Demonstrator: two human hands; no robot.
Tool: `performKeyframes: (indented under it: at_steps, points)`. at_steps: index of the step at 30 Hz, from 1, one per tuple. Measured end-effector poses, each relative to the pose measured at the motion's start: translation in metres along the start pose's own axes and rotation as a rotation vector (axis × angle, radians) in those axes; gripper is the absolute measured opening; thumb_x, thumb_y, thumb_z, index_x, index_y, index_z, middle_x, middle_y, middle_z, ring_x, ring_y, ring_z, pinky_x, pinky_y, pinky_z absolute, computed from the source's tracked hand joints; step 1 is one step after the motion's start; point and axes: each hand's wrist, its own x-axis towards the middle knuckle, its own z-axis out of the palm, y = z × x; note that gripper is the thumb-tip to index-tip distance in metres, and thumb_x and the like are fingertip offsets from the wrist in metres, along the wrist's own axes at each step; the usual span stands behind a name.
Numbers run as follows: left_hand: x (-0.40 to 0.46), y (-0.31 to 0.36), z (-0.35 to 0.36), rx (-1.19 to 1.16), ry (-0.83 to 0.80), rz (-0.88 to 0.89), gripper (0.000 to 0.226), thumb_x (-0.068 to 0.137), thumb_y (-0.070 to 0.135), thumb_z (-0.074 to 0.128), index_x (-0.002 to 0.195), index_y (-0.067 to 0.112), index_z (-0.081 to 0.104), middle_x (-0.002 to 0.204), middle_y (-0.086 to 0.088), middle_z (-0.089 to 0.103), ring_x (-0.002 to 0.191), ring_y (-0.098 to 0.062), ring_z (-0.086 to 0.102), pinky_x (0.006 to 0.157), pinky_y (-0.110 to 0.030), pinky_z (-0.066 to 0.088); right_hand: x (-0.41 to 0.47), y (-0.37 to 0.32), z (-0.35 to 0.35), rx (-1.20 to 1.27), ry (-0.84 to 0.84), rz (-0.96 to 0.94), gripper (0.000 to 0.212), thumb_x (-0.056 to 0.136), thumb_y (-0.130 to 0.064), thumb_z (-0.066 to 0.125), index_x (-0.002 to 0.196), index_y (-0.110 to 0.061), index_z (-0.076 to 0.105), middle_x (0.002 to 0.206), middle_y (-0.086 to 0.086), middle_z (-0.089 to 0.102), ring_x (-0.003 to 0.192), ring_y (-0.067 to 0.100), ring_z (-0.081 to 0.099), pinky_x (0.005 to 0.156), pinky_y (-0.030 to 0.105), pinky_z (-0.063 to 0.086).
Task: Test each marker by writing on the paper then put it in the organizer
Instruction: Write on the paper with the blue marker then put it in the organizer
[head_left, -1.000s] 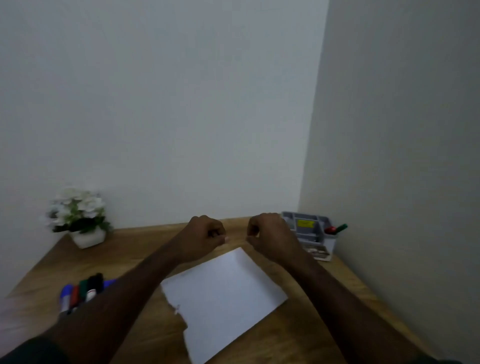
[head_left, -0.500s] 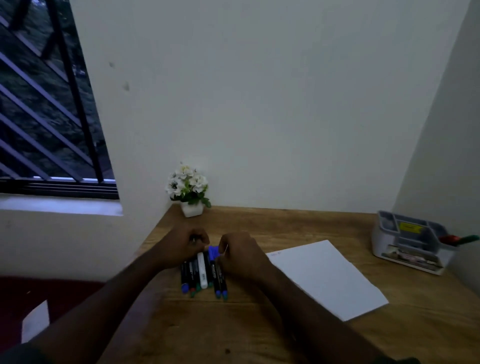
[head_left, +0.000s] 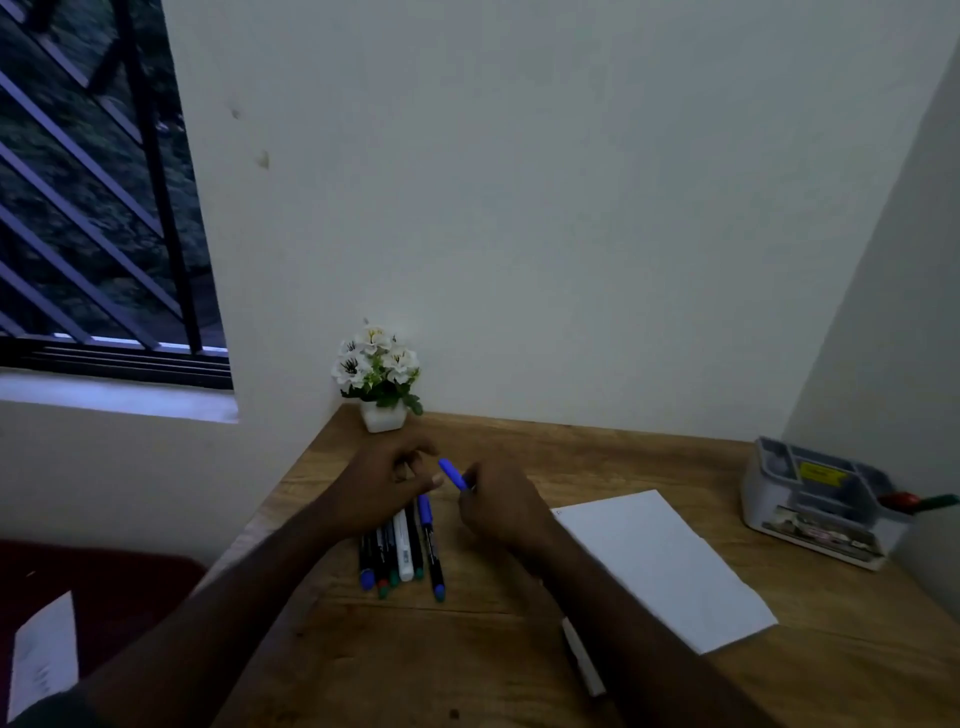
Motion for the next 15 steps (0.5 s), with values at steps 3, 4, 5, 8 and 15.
performKeyframes:
  at_steps: [3, 4, 5, 8, 15]
  points:
    - [0.008, 0.011, 0.011, -0.102, 0.041, 0.037, 0.028, 0.086, 0.029, 0.071, 0.113, 0.026, 0.064, 0.084, 0.006, 0.066, 0.083, -0.010, 0.062, 0.070, -0.018, 0.047, -0.008, 0.019, -0.027, -0.035, 0.062, -0.154, 0.016, 0.094, -0.018, 0.053, 0.103, -0.010, 0.064, 0.101, 0.007, 0.065, 0.083, 0.018, 0.057, 0.070, 0.028, 0.040]
    - [0.011, 0.016, 0.016, -0.128, 0.021, 0.048, 0.028, 0.087, 0.030, 0.069, 0.115, 0.026, 0.064, 0.085, 0.005, 0.066, 0.083, -0.011, 0.062, 0.071, -0.021, 0.048, -0.012, 0.029, -0.035, -0.063, 0.077, -0.217, 0.014, 0.095, -0.017, 0.051, 0.101, -0.011, 0.062, 0.098, 0.007, 0.063, 0.080, 0.017, 0.053, 0.070, 0.027, 0.035]
    - [0.014, 0.021, 0.022, -0.146, -0.006, 0.055, 0.027, 0.088, 0.029, 0.068, 0.115, 0.025, 0.065, 0.087, 0.004, 0.067, 0.085, -0.013, 0.063, 0.072, -0.023, 0.049, -0.016, 0.040, -0.040, -0.093, 0.083, -0.276, 0.012, 0.096, -0.017, 0.049, 0.100, -0.012, 0.060, 0.096, 0.006, 0.061, 0.079, 0.017, 0.049, 0.071, 0.027, 0.034]
    - [0.021, 0.039, 0.045, -0.166, -0.098, 0.081, 0.023, 0.089, 0.025, 0.067, 0.112, 0.025, 0.069, 0.095, 0.008, 0.069, 0.091, -0.007, 0.062, 0.076, -0.019, 0.049, -0.027, 0.073, -0.048, -0.252, 0.019, -0.363, 0.015, 0.099, -0.014, 0.047, 0.110, -0.012, 0.056, 0.107, 0.006, 0.057, 0.085, 0.020, 0.052, 0.074, 0.028, 0.037]
    - [0.037, 0.054, 0.089, -0.160, -0.213, 0.161, 0.010, 0.089, 0.016, 0.066, 0.093, 0.019, 0.074, 0.086, 0.009, 0.069, 0.083, -0.011, 0.060, 0.068, -0.014, 0.043, -0.040, 0.116, -0.061, -0.359, -0.030, -0.317, 0.025, 0.102, -0.020, 0.043, 0.126, -0.019, 0.052, 0.115, 0.004, 0.059, 0.098, 0.021, 0.058, 0.080, 0.033, 0.045]
